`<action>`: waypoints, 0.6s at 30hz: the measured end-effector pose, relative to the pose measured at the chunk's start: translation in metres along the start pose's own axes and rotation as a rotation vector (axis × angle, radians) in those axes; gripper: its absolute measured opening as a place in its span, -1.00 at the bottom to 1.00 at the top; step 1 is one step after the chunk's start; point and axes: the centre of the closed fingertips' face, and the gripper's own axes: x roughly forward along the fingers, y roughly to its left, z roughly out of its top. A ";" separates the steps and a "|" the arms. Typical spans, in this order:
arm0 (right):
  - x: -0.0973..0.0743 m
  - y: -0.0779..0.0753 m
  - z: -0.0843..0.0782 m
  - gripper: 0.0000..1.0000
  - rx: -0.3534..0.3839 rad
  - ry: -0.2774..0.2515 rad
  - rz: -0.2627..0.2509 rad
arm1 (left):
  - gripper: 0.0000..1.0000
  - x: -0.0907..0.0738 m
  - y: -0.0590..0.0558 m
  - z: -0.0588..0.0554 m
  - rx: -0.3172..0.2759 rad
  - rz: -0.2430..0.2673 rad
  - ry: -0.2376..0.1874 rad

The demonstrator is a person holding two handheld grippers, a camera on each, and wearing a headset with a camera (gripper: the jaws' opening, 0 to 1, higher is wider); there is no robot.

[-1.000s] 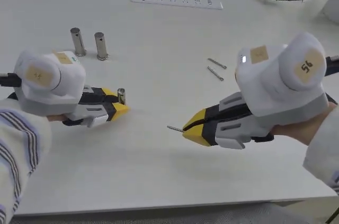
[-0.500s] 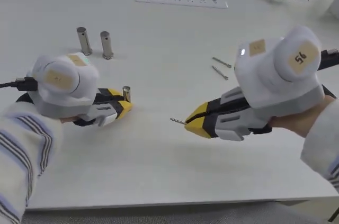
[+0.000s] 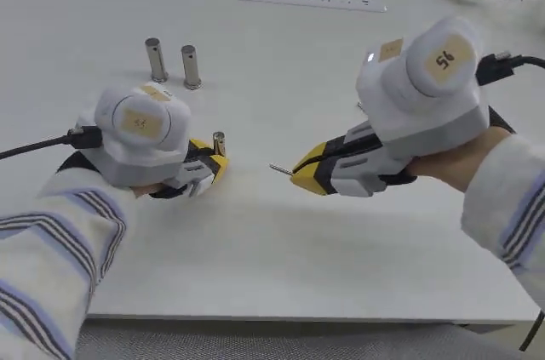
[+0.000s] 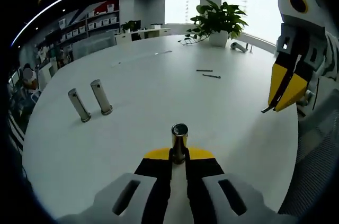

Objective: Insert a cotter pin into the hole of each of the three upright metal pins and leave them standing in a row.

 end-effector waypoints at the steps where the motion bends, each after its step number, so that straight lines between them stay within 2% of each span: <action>1: 0.001 -0.001 0.001 -0.94 0.001 0.001 0.000 | -0.85 0.000 0.000 0.000 -0.001 0.001 0.000; 4: 0.007 -0.004 0.007 -0.94 -0.003 0.001 -0.002 | -0.85 -0.002 -0.001 0.000 -0.052 -0.003 -0.013; 7: 0.012 -0.006 0.013 -0.94 -0.004 -0.002 -0.002 | -0.85 -0.004 -0.002 0.002 -0.009 -0.007 -0.021; 18: 0.028 -0.012 0.020 -0.94 0.001 0.010 0.002 | -0.85 -0.010 -0.005 0.004 0.016 -0.052 -0.014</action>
